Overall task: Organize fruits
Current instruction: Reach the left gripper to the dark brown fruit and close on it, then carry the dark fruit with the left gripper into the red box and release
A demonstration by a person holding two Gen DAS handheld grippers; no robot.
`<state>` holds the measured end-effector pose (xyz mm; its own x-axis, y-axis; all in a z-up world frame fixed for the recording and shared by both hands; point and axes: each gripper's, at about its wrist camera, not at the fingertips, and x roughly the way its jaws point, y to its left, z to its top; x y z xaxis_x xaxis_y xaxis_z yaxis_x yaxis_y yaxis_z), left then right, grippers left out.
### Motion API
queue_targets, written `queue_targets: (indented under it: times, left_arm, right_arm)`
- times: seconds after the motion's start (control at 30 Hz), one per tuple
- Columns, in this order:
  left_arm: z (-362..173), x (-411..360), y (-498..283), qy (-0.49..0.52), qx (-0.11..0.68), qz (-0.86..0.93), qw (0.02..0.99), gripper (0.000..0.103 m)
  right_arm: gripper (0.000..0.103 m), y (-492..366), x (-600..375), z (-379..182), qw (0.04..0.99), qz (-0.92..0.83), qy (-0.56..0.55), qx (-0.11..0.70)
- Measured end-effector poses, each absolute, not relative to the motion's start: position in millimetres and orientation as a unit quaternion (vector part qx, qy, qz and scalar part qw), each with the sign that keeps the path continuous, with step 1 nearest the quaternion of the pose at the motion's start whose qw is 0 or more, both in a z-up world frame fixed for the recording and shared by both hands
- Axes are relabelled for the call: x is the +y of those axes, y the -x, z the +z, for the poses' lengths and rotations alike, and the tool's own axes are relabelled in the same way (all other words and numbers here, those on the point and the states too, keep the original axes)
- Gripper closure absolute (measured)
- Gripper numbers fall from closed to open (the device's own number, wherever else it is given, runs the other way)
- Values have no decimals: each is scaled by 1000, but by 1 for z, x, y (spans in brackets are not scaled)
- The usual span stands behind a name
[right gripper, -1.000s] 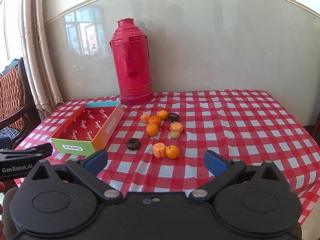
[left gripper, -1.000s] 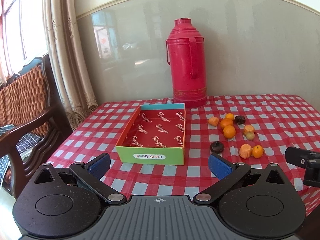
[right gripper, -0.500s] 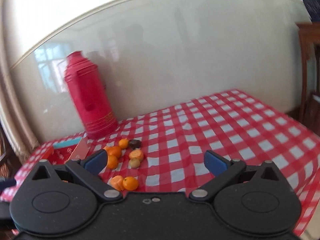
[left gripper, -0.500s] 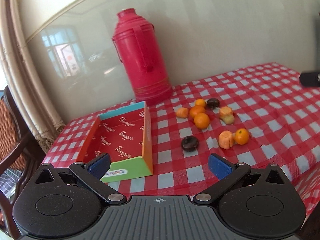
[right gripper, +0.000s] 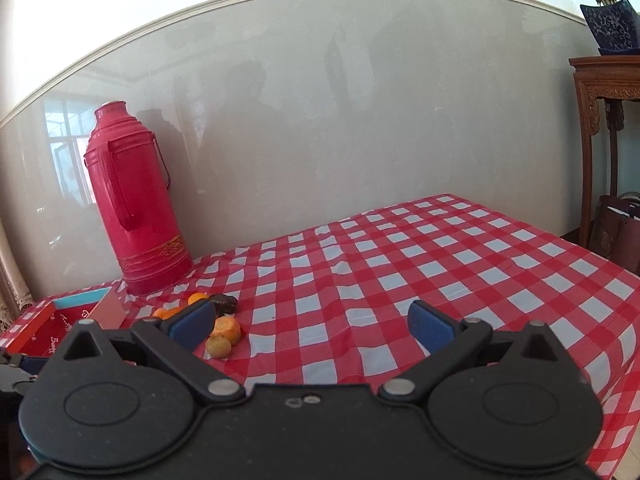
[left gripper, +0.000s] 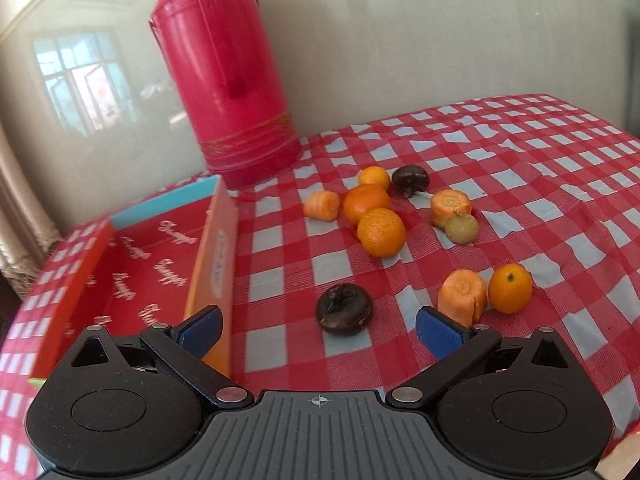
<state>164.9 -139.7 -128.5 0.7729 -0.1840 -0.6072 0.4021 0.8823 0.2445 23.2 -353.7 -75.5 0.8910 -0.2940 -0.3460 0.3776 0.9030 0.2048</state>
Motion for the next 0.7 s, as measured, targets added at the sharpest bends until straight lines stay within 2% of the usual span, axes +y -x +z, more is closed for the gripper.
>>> queue_targets:
  times: [0.07, 0.1, 0.17, 0.33, 0.37, 0.4, 0.43, 0.47, 0.7]
  left_arm:
    - [-134, -144, -174, -185, 296, -158, 924, 4]
    - [-136, -145, -178, -185, 298, -161, 923, 17]
    - [-142, -147, -187, -183, 314, -164, 917, 28]
    - [-152, -150, -195, -177, 312, -166, 919, 29]
    - [-152, -150, -195, -172, 312, -167, 919, 36]
    - [-152, -150, -195, -167, 313, -169, 920, 52]
    - [-152, -150, -195, -165, 314, -173, 919, 61]
    - [-152, -152, -194, -168, 313, -170, 919, 64]
    - [-145, -150, -179, -180, 267, -152, 934, 65]
  right_arm:
    - [5, -24, -355, -78, 962, -176, -139, 154]
    - [5, -25, -356, -79, 962, -176, -141, 156]
    - [5, -29, -357, -81, 961, -174, -143, 162]
    - [6, -35, -359, -87, 958, -165, -153, 180]
    - [6, -36, -358, -87, 957, -165, -153, 181]
    - [5, -36, -358, -88, 958, -164, -151, 182]
    - [6, -37, -357, -88, 958, -164, -149, 182]
    - [6, -37, -356, -88, 958, -164, -148, 183]
    - [5, -39, -356, -89, 958, -161, -147, 186]
